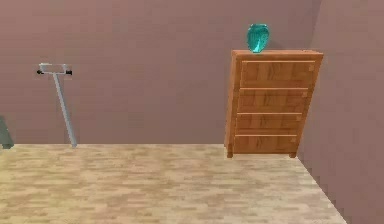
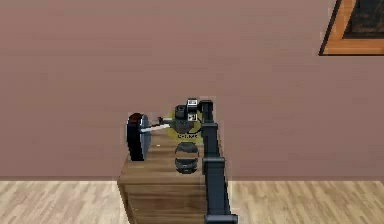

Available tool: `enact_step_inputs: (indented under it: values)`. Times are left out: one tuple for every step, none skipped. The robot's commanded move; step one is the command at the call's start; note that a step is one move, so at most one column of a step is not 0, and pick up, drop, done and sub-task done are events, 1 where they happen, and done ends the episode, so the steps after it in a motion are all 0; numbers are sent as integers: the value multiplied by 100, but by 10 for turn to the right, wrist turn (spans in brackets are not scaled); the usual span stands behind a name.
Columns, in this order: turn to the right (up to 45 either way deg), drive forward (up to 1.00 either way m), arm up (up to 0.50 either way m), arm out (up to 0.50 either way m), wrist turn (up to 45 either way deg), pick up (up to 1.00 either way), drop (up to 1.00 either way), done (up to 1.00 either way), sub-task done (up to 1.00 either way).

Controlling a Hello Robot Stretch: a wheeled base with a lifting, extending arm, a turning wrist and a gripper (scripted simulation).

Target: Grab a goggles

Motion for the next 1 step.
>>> enact_step_inputs:
  values:
    - [0, 0, 0, 0, 450, 0, 0, 0, 0]
